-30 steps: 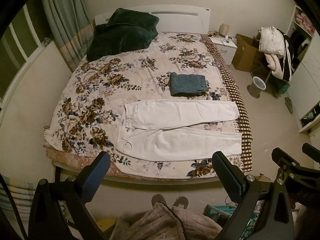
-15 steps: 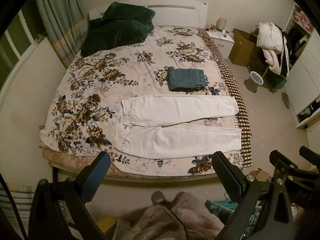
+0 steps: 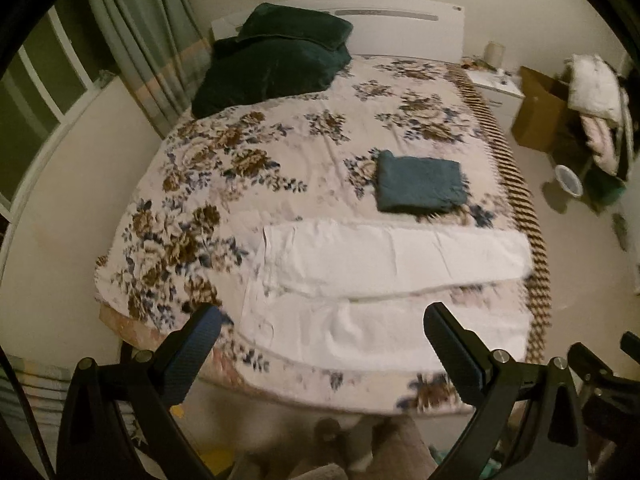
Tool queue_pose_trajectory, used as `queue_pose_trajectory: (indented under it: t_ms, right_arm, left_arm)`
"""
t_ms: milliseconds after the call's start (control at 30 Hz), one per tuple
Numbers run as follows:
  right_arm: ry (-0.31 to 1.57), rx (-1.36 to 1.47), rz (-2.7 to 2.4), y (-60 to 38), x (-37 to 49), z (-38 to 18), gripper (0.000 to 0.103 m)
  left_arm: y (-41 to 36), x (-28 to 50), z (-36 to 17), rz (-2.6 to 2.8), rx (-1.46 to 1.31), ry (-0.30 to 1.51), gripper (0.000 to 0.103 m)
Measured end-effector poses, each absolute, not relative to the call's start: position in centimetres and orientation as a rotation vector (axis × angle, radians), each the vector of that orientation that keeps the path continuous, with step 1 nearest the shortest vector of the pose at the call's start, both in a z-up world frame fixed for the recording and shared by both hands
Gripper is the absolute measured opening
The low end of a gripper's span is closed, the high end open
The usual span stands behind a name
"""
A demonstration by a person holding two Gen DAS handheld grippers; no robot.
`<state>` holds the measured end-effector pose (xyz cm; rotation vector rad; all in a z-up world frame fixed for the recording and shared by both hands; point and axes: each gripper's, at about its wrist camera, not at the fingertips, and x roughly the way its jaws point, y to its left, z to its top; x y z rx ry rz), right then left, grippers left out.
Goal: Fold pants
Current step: 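Lower both tools toward the waistband end of the white pants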
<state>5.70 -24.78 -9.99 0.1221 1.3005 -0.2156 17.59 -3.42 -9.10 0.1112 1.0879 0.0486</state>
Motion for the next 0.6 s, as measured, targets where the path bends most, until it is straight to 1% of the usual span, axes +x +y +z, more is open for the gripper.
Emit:
queue_pose_trajectory:
  t_ms: [167,300,433,600]
  right_arm:
    - [1.362,0.127,-0.197,-30.6,15.7,-17.5,0.103]
    - [1.393,0.076,-0.198,-33.9,22.7,-23.8,0.103]
    - [1.423,0.010,-0.203,-35.7,27.9,-30.1,0.103]
    - [1.449,-0.060,-0.196,-36.4,32.4,-38.3,0.103]
  left_arm:
    - [-6.4,24.2,-14.3,0.083,0.118,1.126,0.103]
    - [-8.1,29.1,-19.9,0.093,0.099,1.182,0.103]
    - [-9.9,32.7,-24.9,0.088,0.114,1.218,0.103]
    - [-10.4,37.3,-33.1,0.071,0.152,1.271,0.103]
